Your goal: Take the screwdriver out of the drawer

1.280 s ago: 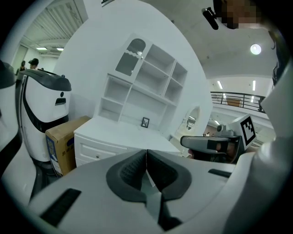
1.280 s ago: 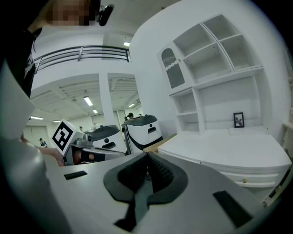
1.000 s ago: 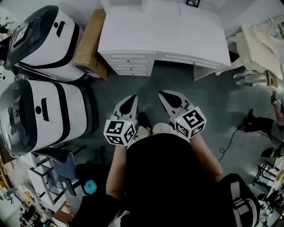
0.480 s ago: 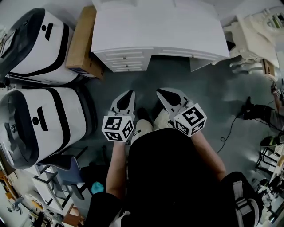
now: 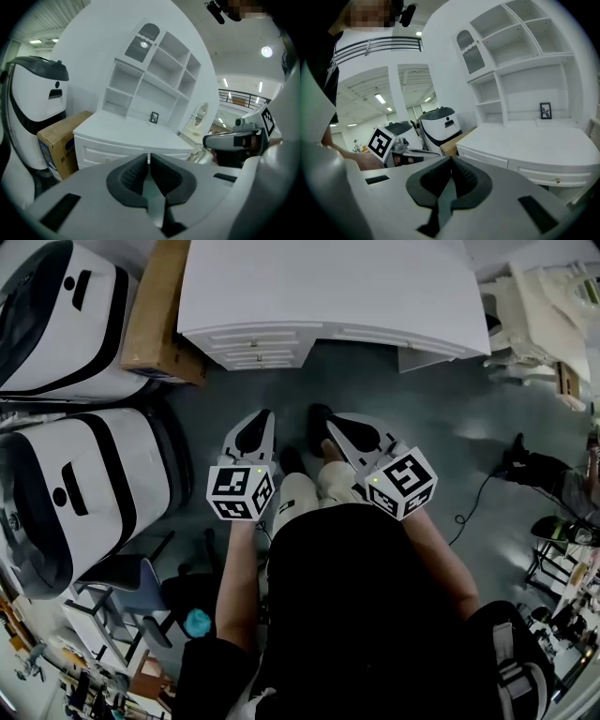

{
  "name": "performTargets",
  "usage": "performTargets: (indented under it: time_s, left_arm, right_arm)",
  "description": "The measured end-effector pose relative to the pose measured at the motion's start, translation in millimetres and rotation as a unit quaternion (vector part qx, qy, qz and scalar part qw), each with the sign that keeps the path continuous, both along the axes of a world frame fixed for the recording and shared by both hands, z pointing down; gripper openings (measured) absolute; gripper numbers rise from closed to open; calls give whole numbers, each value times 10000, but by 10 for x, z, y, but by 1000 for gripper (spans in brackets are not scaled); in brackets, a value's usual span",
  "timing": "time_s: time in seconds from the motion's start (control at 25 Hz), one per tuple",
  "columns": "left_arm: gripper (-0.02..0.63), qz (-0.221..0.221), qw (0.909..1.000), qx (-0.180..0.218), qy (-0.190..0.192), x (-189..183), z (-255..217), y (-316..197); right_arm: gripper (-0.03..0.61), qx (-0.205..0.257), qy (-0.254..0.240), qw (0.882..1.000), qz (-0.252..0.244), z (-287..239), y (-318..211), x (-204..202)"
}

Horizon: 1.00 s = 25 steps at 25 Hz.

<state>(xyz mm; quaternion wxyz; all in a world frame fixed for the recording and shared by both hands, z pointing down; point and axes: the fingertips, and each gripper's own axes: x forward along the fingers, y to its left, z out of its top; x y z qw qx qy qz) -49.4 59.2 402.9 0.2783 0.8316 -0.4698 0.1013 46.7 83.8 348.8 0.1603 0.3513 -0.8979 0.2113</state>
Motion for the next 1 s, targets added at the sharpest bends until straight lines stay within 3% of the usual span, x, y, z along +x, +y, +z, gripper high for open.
performTargets:
  time_s: [0.4, 1.0]
  left_arm:
    - [25, -11, 9991, -277, -310, 116, 436, -455]
    - [25, -543, 9957, -692, -286, 86, 1084, -1233]
  right_arm:
    - [18, -303, -53, 9993, -201, 258, -472, 12]
    - [18, -516, 37, 9957, -764, 457, -1184, 53]
